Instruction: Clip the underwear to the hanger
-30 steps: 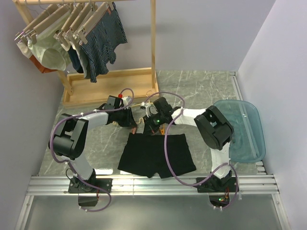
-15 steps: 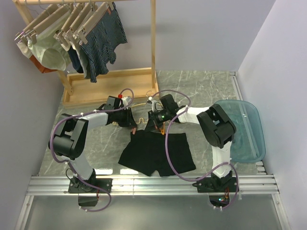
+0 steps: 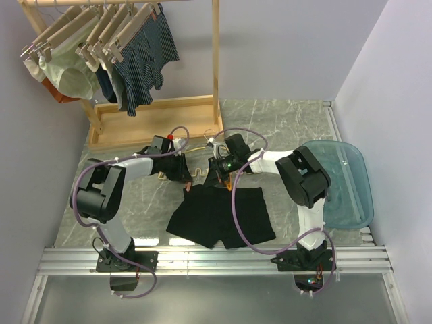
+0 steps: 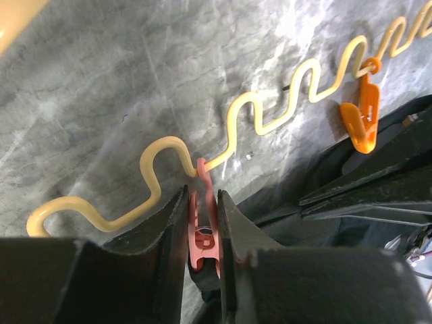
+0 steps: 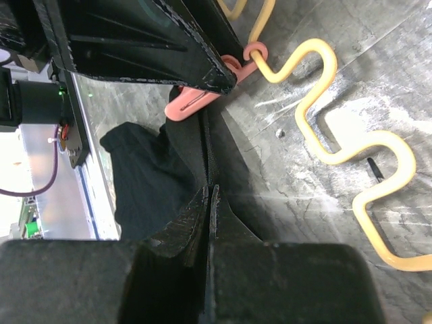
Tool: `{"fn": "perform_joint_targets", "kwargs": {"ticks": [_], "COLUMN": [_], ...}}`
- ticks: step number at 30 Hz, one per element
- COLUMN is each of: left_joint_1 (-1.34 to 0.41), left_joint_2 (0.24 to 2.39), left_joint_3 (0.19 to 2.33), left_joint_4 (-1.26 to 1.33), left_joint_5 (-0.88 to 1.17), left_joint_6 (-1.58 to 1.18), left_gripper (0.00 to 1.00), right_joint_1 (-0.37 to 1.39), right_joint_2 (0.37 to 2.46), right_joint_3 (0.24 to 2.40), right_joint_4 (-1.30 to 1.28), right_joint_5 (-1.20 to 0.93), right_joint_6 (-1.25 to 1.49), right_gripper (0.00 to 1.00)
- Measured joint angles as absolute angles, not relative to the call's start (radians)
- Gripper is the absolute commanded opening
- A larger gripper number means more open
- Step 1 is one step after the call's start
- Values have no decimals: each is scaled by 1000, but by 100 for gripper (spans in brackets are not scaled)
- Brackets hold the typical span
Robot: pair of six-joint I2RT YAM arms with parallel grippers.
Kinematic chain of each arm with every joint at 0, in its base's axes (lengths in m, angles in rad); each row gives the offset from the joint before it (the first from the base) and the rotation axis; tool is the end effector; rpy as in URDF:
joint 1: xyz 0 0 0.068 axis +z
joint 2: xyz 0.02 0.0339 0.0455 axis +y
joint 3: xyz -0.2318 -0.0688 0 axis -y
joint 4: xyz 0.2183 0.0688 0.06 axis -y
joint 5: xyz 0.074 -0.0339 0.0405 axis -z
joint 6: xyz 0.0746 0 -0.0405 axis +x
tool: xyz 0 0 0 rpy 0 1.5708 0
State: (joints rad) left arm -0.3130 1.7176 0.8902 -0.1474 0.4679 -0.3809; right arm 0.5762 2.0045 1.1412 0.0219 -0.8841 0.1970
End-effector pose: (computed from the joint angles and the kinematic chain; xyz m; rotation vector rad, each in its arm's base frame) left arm 0.2986 -0.1320 0.1064 0.1023 2.6138 -0.8571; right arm 0.2920 0.2585 0.1065 -0.8888 2.3026 1.4143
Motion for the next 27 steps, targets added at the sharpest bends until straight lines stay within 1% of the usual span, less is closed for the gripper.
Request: {"fn": "perform_joint_targets", "kwargs": {"ticks": [2,7,13,14,15,17,20,21,26,27], "left_joint_1": [-313,-313,-313,-313,-313,-313,-313,-313,-313,-313], "left_joint_2": [1728,1731,1735,1736,1736,1736,1736,1736,1727,1722], "left_joint_3": [899,914,930,932,933,938,947,950,960,960], "left_joint_4": [-159,-178,-203,-206,-207,-210,-212,-215,-237,-247], "left_joint_5": [467,462,455,455,455,455,450,447,430,422], "left_joint_6": [-381,-379,-379,-379,-379,-379,-379,-379,-378,-378], "left_gripper": [30,38,41,46,47,53,56,62,66,66], "right_joint_1": [576,576,576,576,576,576,576,576,579,582], "right_joint_2": [2008,2024,2035,2035,2036,2039,2050,2054,2062,2062], "right_joint_3": [1145,1155,1167,1168,1171,1179,1190,1192,1195,1197], "right_joint_4": [20,13,-6,-8,-13,-21,-31,-33,-56,-64], "right_joint_5": [-884,-884,-883,-883,-883,-883,-882,-881,-880,-880], "right_joint_6": [197,196,193,193,193,193,189,189,181,177], "right_gripper": [0,0,0,0,0,0,0,0,0,2]}}
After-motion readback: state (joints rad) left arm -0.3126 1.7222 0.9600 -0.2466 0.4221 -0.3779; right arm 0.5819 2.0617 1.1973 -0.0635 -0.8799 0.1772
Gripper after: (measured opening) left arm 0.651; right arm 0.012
